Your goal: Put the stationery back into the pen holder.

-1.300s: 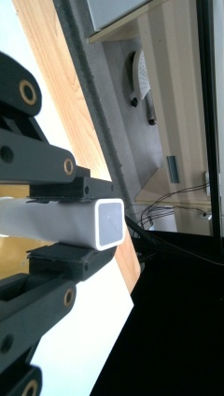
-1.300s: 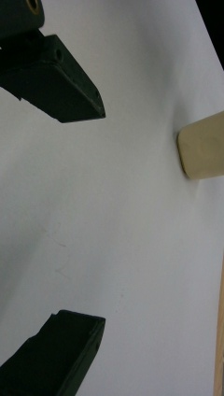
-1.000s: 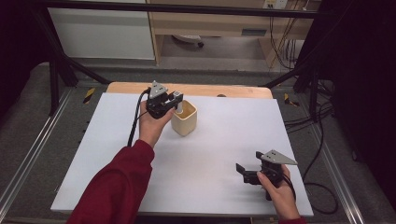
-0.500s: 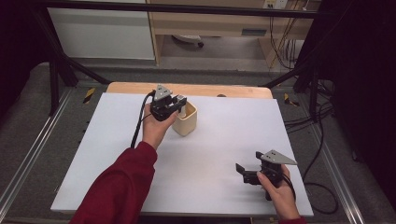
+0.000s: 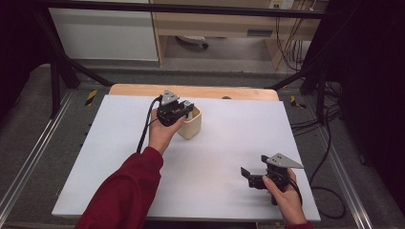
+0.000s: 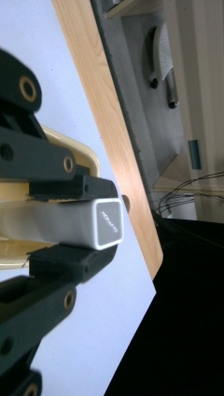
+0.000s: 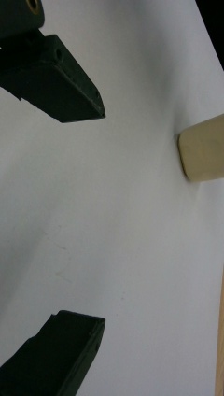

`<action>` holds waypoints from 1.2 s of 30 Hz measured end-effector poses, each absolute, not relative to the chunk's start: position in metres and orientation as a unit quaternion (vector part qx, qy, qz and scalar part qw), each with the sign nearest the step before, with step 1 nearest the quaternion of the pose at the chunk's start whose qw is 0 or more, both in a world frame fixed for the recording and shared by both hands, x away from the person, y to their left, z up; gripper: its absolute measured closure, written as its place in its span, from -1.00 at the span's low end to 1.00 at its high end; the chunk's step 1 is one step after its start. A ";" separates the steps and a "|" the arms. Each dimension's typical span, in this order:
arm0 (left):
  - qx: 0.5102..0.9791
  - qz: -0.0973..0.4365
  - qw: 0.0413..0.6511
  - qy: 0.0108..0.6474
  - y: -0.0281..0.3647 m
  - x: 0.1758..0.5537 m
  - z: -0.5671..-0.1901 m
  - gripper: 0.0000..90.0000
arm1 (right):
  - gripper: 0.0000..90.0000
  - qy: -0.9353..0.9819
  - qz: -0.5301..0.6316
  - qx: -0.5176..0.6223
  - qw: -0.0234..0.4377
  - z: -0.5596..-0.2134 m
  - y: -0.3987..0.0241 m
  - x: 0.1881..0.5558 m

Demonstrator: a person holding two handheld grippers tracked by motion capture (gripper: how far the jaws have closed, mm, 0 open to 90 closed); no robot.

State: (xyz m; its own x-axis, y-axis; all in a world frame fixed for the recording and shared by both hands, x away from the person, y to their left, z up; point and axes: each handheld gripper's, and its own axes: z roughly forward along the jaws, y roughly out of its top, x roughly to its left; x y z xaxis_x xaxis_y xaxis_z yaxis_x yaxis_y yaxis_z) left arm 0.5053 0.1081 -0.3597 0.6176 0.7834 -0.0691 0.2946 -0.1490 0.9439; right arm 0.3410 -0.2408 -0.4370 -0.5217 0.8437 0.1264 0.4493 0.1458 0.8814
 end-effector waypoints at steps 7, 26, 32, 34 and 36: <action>0.705 0.255 0.540 0.383 0.121 0.490 -0.339 -0.63 | -0.94 0.727 0.481 0.444 0.207 -0.437 -0.241 0.341; 0.680 0.250 0.540 0.428 0.217 0.400 -0.366 -0.86 | -0.94 0.725 0.479 0.447 0.212 -0.436 -0.242 0.340; 0.678 0.249 0.539 0.434 0.231 0.380 -0.377 -0.86 | -0.94 0.725 0.478 0.448 0.213 -0.435 -0.242 0.340; 0.676 0.248 0.539 0.437 0.236 0.374 -0.381 -0.86 | -0.94 0.724 0.478 0.448 0.215 -0.435 -0.243 0.340; 0.675 0.247 0.537 0.442 0.241 0.368 -0.387 -0.86 | -0.94 0.724 0.478 0.448 0.216 -0.435 -0.243 0.339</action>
State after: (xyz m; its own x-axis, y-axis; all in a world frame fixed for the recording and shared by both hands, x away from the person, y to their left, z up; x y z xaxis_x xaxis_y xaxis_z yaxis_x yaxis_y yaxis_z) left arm 0.3681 0.2405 -0.3873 0.4880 0.8614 -0.1407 0.3318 -0.0341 0.9427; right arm 0.3393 -0.2429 -0.4351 -0.5051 0.8553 0.1159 0.4433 0.1418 0.8851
